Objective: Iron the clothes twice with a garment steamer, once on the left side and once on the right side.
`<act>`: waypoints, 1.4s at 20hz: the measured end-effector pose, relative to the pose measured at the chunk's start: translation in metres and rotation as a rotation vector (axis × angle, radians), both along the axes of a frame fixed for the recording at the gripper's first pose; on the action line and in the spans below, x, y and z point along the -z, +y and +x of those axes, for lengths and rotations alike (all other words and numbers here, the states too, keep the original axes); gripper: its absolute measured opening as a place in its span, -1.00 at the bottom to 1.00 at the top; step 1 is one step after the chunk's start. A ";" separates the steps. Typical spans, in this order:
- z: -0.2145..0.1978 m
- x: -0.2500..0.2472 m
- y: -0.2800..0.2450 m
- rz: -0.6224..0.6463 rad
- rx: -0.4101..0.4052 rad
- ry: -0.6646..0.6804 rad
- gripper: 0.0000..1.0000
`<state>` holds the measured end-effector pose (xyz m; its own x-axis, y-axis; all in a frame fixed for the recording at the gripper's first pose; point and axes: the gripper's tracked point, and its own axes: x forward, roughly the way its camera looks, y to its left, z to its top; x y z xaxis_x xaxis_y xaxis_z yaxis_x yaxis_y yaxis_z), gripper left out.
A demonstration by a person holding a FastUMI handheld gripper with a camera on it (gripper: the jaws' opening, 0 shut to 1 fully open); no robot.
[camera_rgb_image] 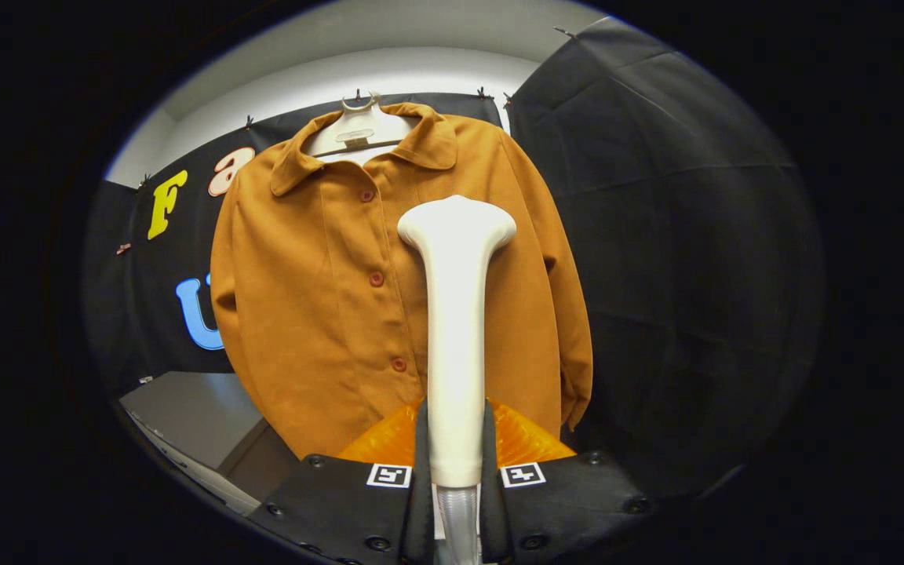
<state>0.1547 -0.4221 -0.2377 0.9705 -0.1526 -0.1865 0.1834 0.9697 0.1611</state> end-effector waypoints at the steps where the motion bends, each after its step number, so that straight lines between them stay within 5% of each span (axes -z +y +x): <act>1: -0.002 0.008 0.000 0.002 0.001 0.015 -0.47; 19: -0.065 0.123 0.008 0.059 0.024 0.261 -0.46; 28: -0.110 0.117 0.028 0.020 0.062 0.267 -0.47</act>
<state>0.0446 -0.3945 -0.3545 0.8755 -0.2036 -0.4382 0.2806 0.9525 0.1181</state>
